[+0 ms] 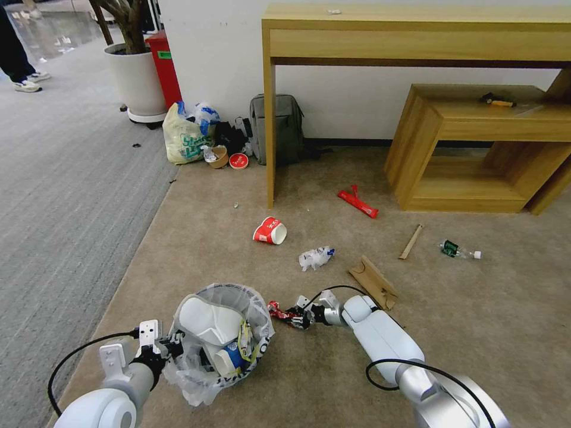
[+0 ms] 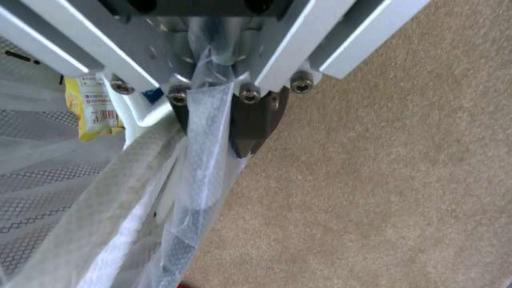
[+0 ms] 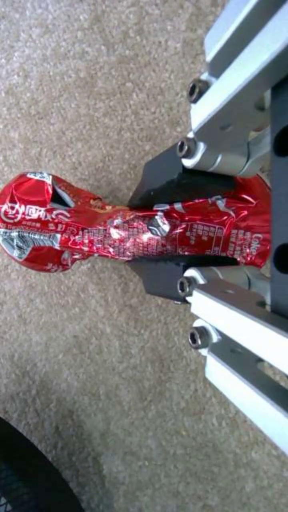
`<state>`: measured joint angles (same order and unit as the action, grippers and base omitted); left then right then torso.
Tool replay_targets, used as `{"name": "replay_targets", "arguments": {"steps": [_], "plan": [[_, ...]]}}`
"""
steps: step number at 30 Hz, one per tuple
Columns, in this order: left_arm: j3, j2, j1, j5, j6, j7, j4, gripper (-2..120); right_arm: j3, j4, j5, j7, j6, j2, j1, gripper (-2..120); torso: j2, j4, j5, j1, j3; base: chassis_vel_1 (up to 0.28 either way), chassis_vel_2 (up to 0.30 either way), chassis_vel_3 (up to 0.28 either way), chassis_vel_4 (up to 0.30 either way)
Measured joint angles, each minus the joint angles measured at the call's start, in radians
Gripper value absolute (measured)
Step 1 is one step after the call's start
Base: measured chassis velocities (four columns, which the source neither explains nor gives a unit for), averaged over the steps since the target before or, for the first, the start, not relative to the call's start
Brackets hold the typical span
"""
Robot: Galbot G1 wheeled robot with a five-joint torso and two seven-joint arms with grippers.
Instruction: Pick up the trash bin and place the garbage on the floor into it.
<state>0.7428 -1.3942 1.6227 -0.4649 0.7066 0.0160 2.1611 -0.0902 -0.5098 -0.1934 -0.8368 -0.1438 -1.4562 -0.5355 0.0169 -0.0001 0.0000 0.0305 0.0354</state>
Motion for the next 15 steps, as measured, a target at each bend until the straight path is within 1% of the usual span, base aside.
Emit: {"name": "replay_targets", "arguments": {"steps": [8,15], "plan": [[0.0,0.001,0.001,0.0,0.0,0.0,0.0,0,-0.007,-0.004,-0.001,0.007,0.0,0.001,-0.004,18,0.0,0.0,0.0,0.0,0.0,0.0,0.0,0.0,0.0],[0.0,0.001,0.0,0.0,0.0,0.0,0.0,0,-0.023,-0.05,0.025,0.02,-0.013,0.012,-0.022,18,0.0,-0.0001,0.0,0.0,0.0,0.0,0.0,0.0,0.0]]}}
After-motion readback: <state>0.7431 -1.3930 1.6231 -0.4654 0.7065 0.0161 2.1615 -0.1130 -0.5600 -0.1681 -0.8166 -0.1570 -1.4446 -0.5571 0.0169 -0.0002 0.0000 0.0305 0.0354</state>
